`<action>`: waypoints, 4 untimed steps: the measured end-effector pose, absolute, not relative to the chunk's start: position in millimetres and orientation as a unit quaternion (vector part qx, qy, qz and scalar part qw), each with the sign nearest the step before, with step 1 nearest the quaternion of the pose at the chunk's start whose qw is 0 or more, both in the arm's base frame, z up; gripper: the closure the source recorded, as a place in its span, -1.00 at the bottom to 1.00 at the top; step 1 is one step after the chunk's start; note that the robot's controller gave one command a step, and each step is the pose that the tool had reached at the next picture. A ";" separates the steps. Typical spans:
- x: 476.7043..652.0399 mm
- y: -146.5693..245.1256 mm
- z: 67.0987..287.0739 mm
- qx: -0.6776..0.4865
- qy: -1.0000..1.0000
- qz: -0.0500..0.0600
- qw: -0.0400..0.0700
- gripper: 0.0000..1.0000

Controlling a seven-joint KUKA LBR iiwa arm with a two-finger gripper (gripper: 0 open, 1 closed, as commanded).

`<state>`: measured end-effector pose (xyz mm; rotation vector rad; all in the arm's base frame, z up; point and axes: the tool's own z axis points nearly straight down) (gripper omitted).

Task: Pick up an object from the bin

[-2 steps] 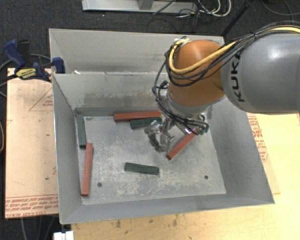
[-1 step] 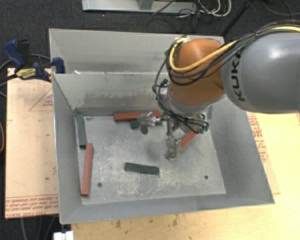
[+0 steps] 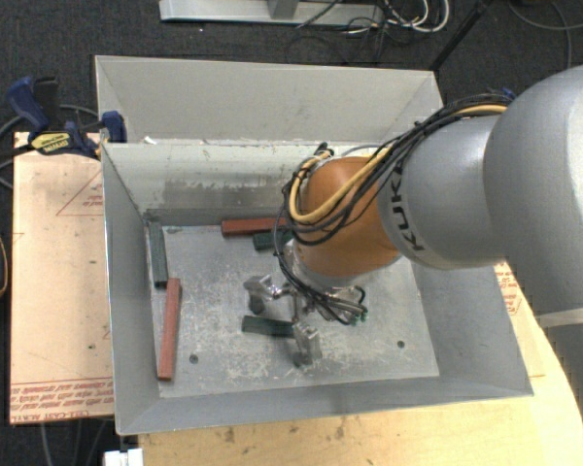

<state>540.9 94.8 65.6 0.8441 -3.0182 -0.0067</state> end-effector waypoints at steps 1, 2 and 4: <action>544.8 93.7 71.0 0.269 -0.963 -0.001 -0.001 1.00; 563.4 120.9 217.4 0.284 -0.959 0.000 -0.006 1.00; 529.1 120.8 77.2 0.193 -0.981 -0.001 0.004 -1.00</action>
Offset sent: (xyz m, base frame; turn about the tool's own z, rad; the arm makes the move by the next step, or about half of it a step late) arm 0.0000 0.0000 0.0000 0.0000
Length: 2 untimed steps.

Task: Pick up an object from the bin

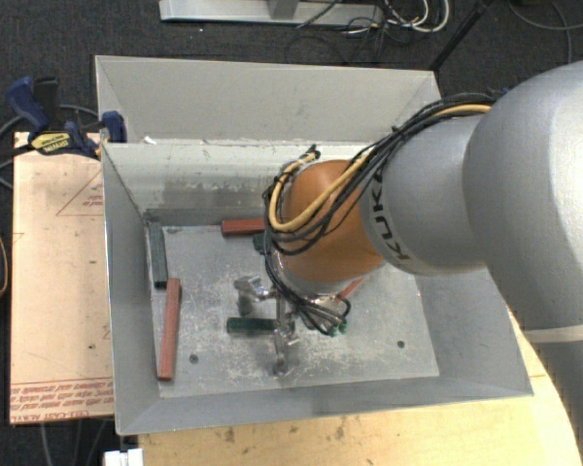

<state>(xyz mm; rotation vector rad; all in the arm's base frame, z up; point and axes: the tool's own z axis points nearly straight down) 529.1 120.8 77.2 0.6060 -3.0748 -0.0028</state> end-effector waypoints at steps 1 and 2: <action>531.6 121.3 81.0 0.194 -0.981 -0.001 0.000 1.00; 536.6 128.2 225.4 0.220 -0.975 -0.001 -0.006 1.00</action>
Offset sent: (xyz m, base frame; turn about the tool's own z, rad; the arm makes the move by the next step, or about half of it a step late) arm 0.0000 0.0000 0.0000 0.0000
